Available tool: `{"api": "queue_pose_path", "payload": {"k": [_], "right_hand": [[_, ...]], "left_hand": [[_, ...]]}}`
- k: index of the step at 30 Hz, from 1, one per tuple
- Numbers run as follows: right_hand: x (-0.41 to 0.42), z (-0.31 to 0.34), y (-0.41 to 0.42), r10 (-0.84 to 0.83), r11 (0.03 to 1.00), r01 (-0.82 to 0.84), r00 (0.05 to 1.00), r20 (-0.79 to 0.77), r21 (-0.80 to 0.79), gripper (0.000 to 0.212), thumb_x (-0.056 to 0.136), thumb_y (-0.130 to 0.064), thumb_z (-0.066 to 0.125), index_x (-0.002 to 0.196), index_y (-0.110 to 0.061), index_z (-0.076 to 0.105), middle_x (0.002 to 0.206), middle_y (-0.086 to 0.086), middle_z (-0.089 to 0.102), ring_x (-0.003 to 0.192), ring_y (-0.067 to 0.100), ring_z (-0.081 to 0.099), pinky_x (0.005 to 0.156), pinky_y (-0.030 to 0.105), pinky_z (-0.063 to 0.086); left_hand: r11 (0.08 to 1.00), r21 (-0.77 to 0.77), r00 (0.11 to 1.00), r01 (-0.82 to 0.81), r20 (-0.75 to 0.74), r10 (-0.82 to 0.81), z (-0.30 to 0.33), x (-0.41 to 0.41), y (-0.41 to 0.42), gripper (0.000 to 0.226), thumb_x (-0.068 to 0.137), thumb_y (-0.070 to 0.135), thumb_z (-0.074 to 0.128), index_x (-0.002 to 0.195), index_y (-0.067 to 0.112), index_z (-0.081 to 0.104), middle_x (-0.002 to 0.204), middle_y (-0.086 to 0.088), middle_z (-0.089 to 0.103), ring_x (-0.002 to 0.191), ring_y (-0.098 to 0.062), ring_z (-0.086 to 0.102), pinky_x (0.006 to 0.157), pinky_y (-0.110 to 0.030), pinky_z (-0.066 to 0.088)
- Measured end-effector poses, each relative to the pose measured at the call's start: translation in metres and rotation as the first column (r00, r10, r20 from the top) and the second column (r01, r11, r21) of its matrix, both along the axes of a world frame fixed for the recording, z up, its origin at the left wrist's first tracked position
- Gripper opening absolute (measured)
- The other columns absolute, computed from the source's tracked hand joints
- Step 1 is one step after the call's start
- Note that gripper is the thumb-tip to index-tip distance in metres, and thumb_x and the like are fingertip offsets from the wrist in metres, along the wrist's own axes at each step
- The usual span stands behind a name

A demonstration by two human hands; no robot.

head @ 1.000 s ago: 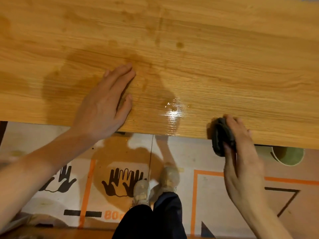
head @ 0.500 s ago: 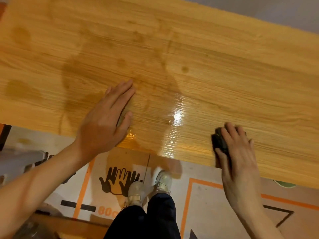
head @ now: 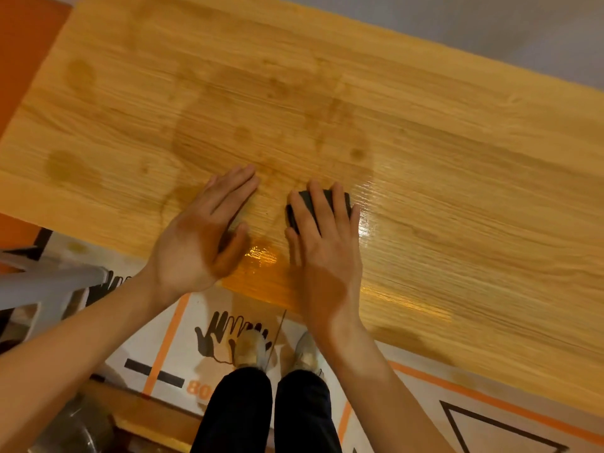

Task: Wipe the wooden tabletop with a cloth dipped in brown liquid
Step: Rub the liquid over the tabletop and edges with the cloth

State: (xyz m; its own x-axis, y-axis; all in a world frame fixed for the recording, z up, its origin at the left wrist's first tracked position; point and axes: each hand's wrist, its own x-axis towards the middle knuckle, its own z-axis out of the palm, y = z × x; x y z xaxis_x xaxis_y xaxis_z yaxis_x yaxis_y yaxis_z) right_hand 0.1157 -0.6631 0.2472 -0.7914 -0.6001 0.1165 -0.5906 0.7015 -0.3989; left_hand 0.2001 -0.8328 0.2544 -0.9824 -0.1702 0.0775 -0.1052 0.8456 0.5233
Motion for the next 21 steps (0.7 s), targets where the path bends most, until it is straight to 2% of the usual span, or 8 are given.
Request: {"api": "queue_pose_path", "payload": {"k": [3, 6, 9, 13, 16, 18, 21], "right_hand": [[0.050, 0.004, 0.025, 0.138, 0.990, -0.138, 0.990, 0.009, 0.005, 0.046, 0.097, -0.020, 0.051, 0.142, -0.016, 0.044, 0.153, 0.005, 0.035, 0.146, 0.030, 0.022, 0.120, 0.047, 0.010], [0.054, 0.011, 0.036, 0.199, 0.978, -0.191, 0.974, 0.112, -0.083, 0.053, 0.091, -0.011, 0.063, 0.142, -0.013, 0.047, 0.154, 0.004, 0.036, 0.147, 0.028, 0.020, 0.120, 0.046, 0.011], [0.006, 0.015, -0.004, 0.154, 0.988, -0.149, 0.980, 0.130, -0.047, 0.047, 0.098, -0.017, 0.056, 0.143, -0.011, 0.045, 0.153, 0.008, 0.037, 0.147, 0.028, 0.019, 0.123, 0.041, 0.004], [-0.047, 0.013, -0.055, -0.005, 0.999, 0.008, 0.996, 0.090, -0.031, 0.043, 0.103, -0.025, 0.044, 0.144, -0.011, 0.044, 0.154, 0.009, 0.036, 0.148, 0.025, 0.019, 0.120, 0.034, -0.001], [-0.008, 0.019, -0.033, 0.008, 0.997, 0.001, 0.991, 0.137, -0.071, 0.042, 0.103, -0.027, 0.042, 0.143, -0.012, 0.046, 0.155, 0.007, 0.035, 0.149, 0.024, 0.017, 0.123, 0.041, 0.005], [0.043, 0.023, -0.003, 0.062, 0.998, -0.057, 0.988, 0.141, -0.039, 0.043, 0.102, -0.028, 0.043, 0.143, -0.014, 0.046, 0.155, 0.005, 0.034, 0.149, 0.023, 0.019, 0.122, 0.045, 0.011], [0.061, 0.024, 0.016, 0.106, 0.994, -0.109, 0.980, 0.166, 0.007, 0.046, 0.100, -0.029, 0.038, 0.145, -0.017, 0.043, 0.157, 0.001, 0.031, 0.149, 0.021, 0.016, 0.122, 0.040, 0.007]], "left_hand": [[1.000, -0.003, 1.000, 0.000, 0.003, 0.000, -0.001, 0.002, -0.001, 0.057, 0.101, 0.026, 0.044, 0.151, -0.001, 0.040, 0.162, -0.012, 0.033, 0.153, -0.024, 0.027, 0.127, -0.039, 0.016], [1.000, 0.010, 1.000, -0.008, 0.027, 0.007, 0.000, -0.001, -0.002, 0.058, 0.102, 0.028, 0.042, 0.152, 0.002, 0.038, 0.164, -0.009, 0.031, 0.154, -0.021, 0.025, 0.128, -0.036, 0.013], [1.000, -0.013, 0.998, -0.003, 0.056, 0.003, 0.002, -0.004, -0.003, 0.059, 0.102, 0.031, 0.040, 0.154, 0.005, 0.036, 0.165, -0.006, 0.029, 0.155, -0.019, 0.023, 0.128, -0.033, 0.011], [0.998, -0.066, 0.999, 0.003, 0.043, 0.000, 0.000, -0.004, -0.002, 0.060, 0.099, 0.027, 0.040, 0.154, 0.006, 0.036, 0.164, -0.005, 0.029, 0.154, -0.019, 0.024, 0.127, -0.029, 0.010], [1.000, -0.020, 1.000, 0.004, 0.013, -0.003, 0.000, -0.003, -0.001, 0.059, 0.098, 0.024, 0.042, 0.154, 0.004, 0.036, 0.164, -0.008, 0.031, 0.154, -0.021, 0.025, 0.128, -0.035, 0.014], [0.999, -0.028, 1.000, 0.026, -0.011, -0.026, -0.001, -0.001, -0.002, 0.058, 0.099, 0.021, 0.043, 0.153, 0.001, 0.037, 0.163, -0.011, 0.031, 0.153, -0.024, 0.025, 0.127, -0.039, 0.016], [0.996, -0.078, 0.999, 0.044, 0.008, -0.044, -0.003, -0.002, -0.001, 0.058, 0.100, 0.020, 0.041, 0.153, 0.000, 0.035, 0.163, -0.013, 0.030, 0.154, -0.024, 0.023, 0.128, -0.037, 0.012]]}}
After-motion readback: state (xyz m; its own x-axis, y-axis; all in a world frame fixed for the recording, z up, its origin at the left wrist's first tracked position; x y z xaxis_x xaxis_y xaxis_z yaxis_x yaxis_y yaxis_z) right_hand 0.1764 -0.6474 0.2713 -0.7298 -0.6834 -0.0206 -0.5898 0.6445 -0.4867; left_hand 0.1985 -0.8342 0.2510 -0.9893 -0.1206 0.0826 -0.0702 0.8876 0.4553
